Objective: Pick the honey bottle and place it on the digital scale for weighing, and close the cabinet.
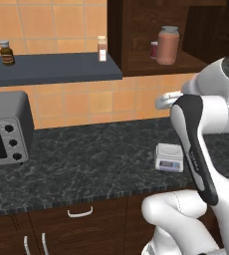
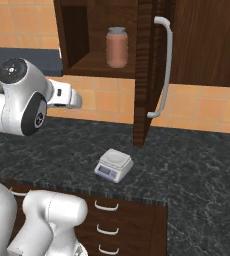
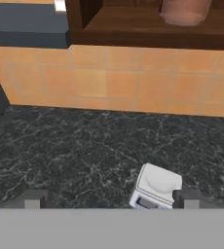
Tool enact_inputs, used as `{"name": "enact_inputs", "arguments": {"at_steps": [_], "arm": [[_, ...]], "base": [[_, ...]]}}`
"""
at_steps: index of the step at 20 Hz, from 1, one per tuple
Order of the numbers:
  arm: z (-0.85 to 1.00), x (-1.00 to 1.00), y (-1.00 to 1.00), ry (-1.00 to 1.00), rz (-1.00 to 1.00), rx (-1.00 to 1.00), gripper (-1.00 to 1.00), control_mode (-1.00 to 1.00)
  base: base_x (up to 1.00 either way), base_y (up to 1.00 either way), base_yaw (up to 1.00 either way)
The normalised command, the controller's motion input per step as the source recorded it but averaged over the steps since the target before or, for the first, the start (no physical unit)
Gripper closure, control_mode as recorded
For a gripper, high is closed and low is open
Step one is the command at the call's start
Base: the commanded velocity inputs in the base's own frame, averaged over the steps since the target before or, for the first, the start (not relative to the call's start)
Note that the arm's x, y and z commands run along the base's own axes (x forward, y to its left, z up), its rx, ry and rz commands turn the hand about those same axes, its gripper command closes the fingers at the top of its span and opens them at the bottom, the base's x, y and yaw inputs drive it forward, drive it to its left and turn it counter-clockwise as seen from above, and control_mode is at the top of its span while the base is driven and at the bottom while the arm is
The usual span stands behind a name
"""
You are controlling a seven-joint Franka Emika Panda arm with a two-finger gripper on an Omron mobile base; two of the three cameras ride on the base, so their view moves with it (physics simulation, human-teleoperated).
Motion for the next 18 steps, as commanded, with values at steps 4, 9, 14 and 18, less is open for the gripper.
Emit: {"name": "enact_inputs", "arguments": {"at_steps": [4,9,14,18], "arm": [[0.79,0.00,-0.34,-0.10,-0.05,0.00,-1.00,-1.00],[0.71,0.00,-0.38,-0.12,-0.04,0.00,-1.00,-1.00],[0.42,0.14,-0.21,-0.11,-0.13,0.00,-1.00,-1.00],[0.12,0.16,-0.27,-0.19,-0.11,0.00,-1.00,-1.00]], "base": [[0.00,0.00,0.00],[0.00,0.00,0.00],[0.00,0.00,0.00],[0.00,0.00,0.00]]}}
